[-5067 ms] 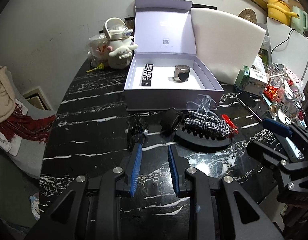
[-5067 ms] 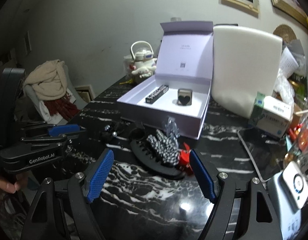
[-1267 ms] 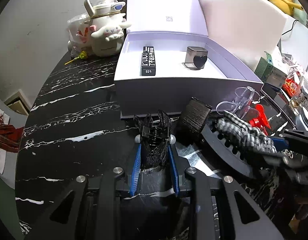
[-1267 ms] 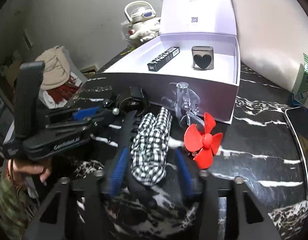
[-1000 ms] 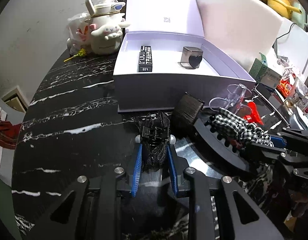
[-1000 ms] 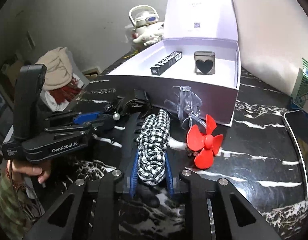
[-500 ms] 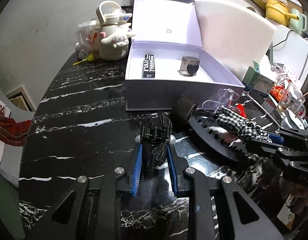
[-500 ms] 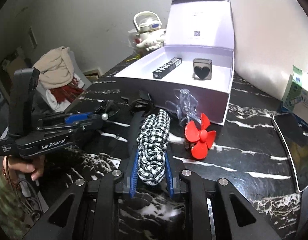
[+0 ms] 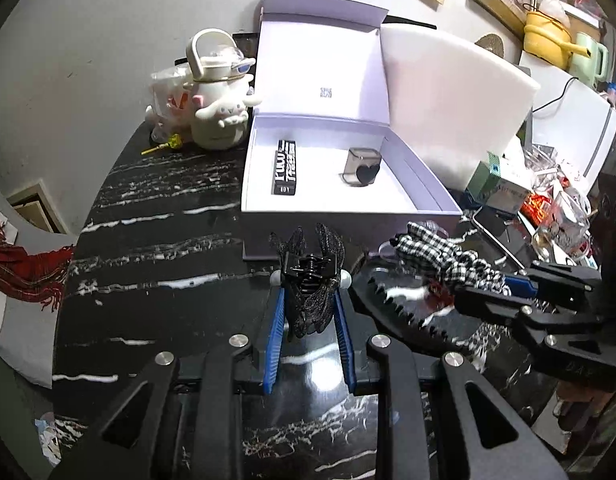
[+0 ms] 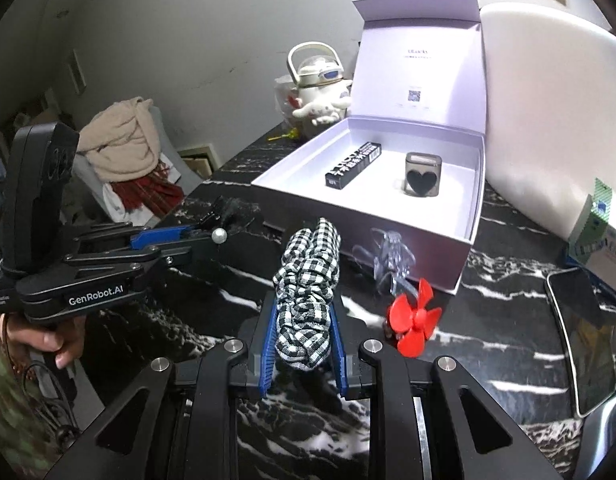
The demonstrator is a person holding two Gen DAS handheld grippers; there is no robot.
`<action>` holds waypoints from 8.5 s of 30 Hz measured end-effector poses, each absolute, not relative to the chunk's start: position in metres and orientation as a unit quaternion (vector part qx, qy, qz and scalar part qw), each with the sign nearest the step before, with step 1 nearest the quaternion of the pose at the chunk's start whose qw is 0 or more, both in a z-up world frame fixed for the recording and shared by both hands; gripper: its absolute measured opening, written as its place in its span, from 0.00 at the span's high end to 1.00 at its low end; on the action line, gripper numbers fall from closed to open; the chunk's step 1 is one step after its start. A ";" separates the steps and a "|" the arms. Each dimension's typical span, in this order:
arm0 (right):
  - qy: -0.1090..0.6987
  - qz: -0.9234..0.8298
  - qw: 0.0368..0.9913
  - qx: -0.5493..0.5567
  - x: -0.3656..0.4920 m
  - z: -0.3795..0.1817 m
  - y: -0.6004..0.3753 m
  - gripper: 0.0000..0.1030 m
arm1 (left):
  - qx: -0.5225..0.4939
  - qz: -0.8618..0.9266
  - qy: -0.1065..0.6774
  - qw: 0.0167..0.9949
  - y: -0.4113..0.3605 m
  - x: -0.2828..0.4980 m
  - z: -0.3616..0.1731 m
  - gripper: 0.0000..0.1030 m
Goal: Organize rigid objects
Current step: 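Carry the clip and scrunchie toward the lavender box with both tools, then lower the scrunchie into the box and open the right tool while the left tool releases the claw clip, then withdraw both tools up and out of the lavender box, then grasp the black banana hair clip with the left tool while the right tool grasps the red fan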
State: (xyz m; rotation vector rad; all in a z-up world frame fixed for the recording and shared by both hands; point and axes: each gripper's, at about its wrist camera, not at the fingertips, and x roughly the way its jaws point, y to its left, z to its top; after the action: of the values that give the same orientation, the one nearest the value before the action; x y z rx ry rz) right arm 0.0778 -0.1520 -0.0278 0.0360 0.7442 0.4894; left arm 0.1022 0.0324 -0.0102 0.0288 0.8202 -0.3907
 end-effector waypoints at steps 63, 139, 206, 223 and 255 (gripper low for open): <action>0.366 0.209 0.907 -0.010 0.302 0.020 -0.197 0.77 | 0.086 -0.204 0.416 0.882 -0.061 0.331 0.016 0.76; 0.377 0.153 0.913 -0.035 0.257 0.038 -0.203 0.38 | 0.096 -0.132 0.435 0.886 -0.048 0.286 0.035 0.74; 0.373 0.116 0.920 0.034 0.068 -0.012 -0.239 0.10 | 0.083 -0.157 0.441 0.880 -0.043 0.109 0.000 0.00; 0.417 0.143 0.897 0.045 0.061 -0.049 -0.239 0.10 | 0.082 -0.144 0.475 0.864 -0.061 0.110 -0.045 0.00; 0.449 0.157 0.879 0.033 0.120 -0.072 -0.211 0.10 | 0.083 -0.204 0.481 0.849 -0.031 0.098 -0.065 0.19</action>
State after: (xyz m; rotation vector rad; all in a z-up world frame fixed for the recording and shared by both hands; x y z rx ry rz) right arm 0.1197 -0.2106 -0.0724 0.0688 0.9360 0.3271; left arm 0.0982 -0.0305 -0.0650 0.1759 1.0143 -0.4290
